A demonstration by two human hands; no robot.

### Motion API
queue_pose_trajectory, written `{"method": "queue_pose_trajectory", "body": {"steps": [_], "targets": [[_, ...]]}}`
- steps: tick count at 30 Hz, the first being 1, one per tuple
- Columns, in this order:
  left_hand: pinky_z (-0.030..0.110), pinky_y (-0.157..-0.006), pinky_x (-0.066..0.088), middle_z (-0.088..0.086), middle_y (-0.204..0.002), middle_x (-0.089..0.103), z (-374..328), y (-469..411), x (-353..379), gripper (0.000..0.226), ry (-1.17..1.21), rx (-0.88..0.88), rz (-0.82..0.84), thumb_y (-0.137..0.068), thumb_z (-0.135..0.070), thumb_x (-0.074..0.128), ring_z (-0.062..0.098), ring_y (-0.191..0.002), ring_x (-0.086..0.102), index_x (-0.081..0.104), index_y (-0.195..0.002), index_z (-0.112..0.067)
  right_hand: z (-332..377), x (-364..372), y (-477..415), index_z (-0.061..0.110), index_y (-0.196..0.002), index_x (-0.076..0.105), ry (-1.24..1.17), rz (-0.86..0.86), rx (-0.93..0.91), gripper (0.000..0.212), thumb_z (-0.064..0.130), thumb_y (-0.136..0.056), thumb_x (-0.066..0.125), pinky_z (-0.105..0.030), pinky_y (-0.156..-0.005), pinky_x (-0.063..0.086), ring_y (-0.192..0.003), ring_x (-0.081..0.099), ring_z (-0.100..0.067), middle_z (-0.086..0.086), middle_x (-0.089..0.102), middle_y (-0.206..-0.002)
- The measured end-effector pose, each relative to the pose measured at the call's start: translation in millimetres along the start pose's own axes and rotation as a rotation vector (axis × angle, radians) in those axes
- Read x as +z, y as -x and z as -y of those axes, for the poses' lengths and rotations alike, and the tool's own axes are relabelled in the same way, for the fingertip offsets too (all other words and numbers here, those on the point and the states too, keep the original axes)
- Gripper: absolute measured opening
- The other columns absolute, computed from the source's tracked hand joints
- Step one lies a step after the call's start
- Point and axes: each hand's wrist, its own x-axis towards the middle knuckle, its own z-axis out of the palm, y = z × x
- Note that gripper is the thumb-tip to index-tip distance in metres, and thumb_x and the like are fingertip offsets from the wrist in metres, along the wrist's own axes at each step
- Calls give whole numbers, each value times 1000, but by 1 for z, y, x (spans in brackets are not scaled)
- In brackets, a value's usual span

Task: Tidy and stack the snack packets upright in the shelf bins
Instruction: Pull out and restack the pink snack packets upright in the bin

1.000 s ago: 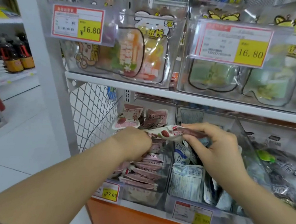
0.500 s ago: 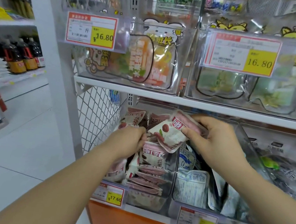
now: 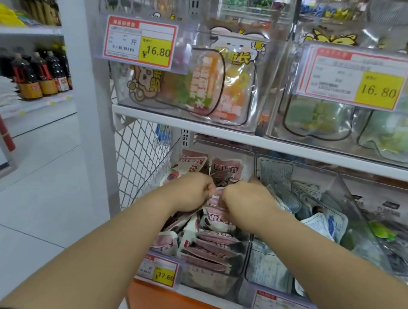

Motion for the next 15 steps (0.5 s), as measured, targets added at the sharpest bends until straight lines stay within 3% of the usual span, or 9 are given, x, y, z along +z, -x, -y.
{"method": "queue_pose_trajectory", "body": {"steps": [2, 4, 6, 8, 10, 12, 15], "targets": [[29, -85, 44, 1, -105, 65, -3, 6, 0, 13, 6, 4, -13, -95, -16, 50, 16, -93, 57, 60, -102, -21, 2, 4, -8, 17, -89, 60, 42, 42, -3, 9, 17, -91, 51, -30, -80, 34, -99, 59, -27, -3, 62, -90], [30, -90, 47, -2, -111, 64, -7, 19, -2, 20, 72, -1, -48, -94, -15, 53, 14, -99, 59, 61, -111, -22, 4, 6, -13, 16, -108, 60, 98, 83, -14, 20, 18, -91, 50, -29, -78, 33, -105, 59, -25, -6, 65, -108], [29, -91, 47, -4, -114, 63, -11, 41, -6, 23, 134, -12, -90, -93, -14, 55, 13, -101, 59, 62, -113, -23, 5, 6, -13, 17, -108, 59, 79, 90, -4, 19, 20, -92, 50, -29, -78, 33, -106, 59, -24, -5, 65, -110], [30, -87, 49, -5, -110, 66, -12, 67, -5, 23, 169, -30, -135, -93, -14, 55, 14, -97, 62, 64, -110, -27, 3, 4, -9, 20, -89, 59, 17, 57, -21, 7, 23, -90, 53, -30, -87, 36, -103, 60, -23, -3, 65, -97], [26, -84, 50, -10, -105, 68, -10, 95, -2, 23, 165, -40, -198, -92, -16, 56, 8, -92, 62, 66, -107, -30, 0, -1, 4, 20, -82, 60, -75, -13, -69, 13, 32, -88, 57, -33, -94, 36, -99, 61, -22, 1, 64, -87], [15, -80, 41, -16, -104, 65, -8, 115, 5, 20, 3, -28, -267, -92, -23, 57, -1, -88, 53, 66, -107, -33, -4, -5, 22, 27, -99, 65, -223, -89, -97, 18, 39, -88, 58, -32, -94, 35, -98, 61, -17, 7, 68, -94], [22, -90, 32, -19, -115, 58, -4, 133, 23, 23, -282, -3, -306, -93, -40, 51, 4, -106, 44, 61, -114, -38, -4, -6, 47, 31, -98, 67, -297, -106, -161, 14, 35, -88, 58, -27, -88, 35, -90, 60, -11, 12, 69, -92]]}}
